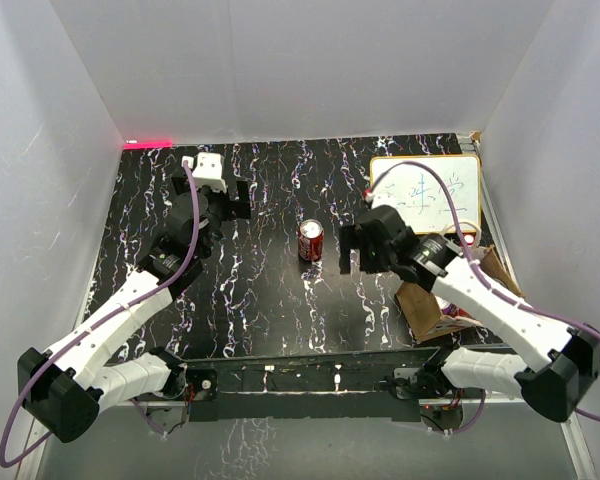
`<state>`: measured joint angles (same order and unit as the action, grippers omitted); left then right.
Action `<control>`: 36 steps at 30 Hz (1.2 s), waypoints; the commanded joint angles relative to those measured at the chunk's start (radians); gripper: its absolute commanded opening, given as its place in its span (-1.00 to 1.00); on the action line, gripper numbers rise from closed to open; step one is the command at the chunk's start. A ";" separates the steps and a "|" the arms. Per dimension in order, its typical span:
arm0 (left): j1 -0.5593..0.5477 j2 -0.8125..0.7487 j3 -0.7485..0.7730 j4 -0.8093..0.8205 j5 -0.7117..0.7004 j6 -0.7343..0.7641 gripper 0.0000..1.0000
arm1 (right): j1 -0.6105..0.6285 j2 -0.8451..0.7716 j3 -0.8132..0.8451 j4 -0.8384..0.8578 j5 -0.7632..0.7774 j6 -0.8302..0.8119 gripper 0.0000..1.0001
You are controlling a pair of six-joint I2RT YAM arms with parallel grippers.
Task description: Take the beverage out of the canvas bag
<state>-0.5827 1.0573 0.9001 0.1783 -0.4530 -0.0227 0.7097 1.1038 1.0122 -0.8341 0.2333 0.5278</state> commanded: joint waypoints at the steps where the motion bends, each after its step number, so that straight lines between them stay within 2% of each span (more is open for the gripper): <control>1: -0.002 0.006 0.008 0.008 0.010 -0.016 0.94 | 0.002 -0.103 -0.009 -0.043 0.054 0.081 1.00; 7: -0.003 0.010 0.007 0.009 -0.002 -0.014 0.94 | 0.001 -0.106 0.163 -0.228 0.213 0.084 0.99; 10: -0.002 0.009 0.007 0.008 -0.006 -0.011 0.94 | 0.001 -0.116 0.223 -0.345 0.336 0.166 0.97; 13: -0.002 0.006 0.010 0.004 -0.003 -0.015 0.94 | 0.000 -0.168 0.211 -0.430 0.442 0.274 0.89; 18: -0.003 0.002 0.010 0.003 -0.001 -0.018 0.94 | -0.025 -0.252 0.148 -0.490 0.529 0.445 0.71; 30: -0.003 -0.015 0.008 0.005 -0.005 -0.016 0.94 | -0.289 -0.206 0.057 -0.443 0.468 0.544 0.35; 36: -0.003 -0.029 0.005 0.008 -0.009 -0.015 0.94 | -0.476 -0.174 0.002 -0.354 0.344 0.476 0.35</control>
<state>-0.5827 1.0676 0.9001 0.1707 -0.4526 -0.0372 0.3336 0.9298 1.0416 -1.2819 0.6476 1.0222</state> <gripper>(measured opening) 0.970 0.676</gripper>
